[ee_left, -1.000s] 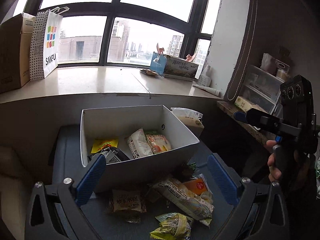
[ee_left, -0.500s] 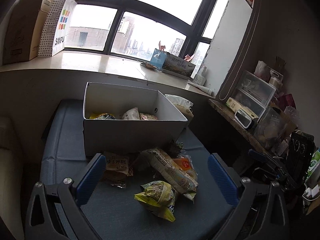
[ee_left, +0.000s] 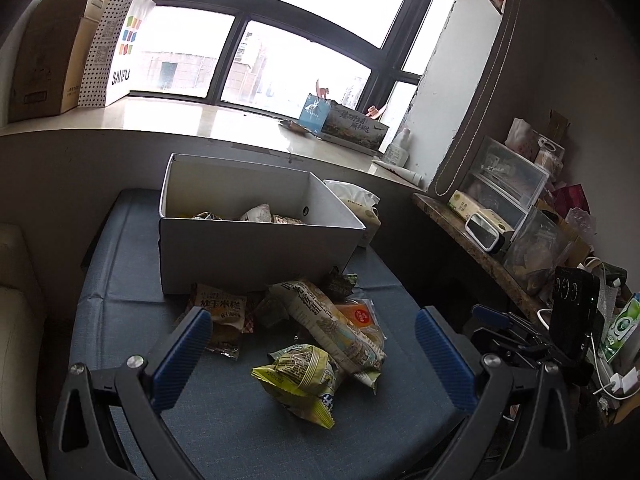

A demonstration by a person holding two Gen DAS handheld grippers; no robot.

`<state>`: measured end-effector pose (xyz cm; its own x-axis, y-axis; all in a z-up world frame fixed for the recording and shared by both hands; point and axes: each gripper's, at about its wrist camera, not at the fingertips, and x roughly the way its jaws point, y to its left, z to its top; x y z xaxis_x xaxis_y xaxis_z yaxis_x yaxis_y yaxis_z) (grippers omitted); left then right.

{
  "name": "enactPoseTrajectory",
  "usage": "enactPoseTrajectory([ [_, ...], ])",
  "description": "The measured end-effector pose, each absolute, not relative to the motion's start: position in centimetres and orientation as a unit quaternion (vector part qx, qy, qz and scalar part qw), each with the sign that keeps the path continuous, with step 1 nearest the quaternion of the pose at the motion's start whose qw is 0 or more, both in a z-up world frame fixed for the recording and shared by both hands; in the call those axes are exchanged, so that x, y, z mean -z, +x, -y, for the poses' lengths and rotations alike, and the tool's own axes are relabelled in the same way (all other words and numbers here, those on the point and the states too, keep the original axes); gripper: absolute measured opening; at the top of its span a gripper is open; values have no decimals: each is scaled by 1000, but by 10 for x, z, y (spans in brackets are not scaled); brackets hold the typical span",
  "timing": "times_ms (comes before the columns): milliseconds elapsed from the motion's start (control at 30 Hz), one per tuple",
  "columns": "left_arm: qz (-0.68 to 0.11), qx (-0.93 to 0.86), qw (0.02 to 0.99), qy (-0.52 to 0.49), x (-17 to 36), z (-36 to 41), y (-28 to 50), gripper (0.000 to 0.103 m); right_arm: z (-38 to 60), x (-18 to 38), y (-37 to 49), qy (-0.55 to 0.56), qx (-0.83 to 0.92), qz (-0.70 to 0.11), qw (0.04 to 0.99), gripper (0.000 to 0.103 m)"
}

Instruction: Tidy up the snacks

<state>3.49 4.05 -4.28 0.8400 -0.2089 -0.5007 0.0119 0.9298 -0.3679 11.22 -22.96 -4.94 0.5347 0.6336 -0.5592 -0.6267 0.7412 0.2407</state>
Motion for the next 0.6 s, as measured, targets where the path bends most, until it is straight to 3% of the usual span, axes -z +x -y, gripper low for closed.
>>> enactPoseTrajectory([
  [600,-295,35,937,-185,60,-56,27,103,104,134,211,-100,-397,-457,790,103],
])
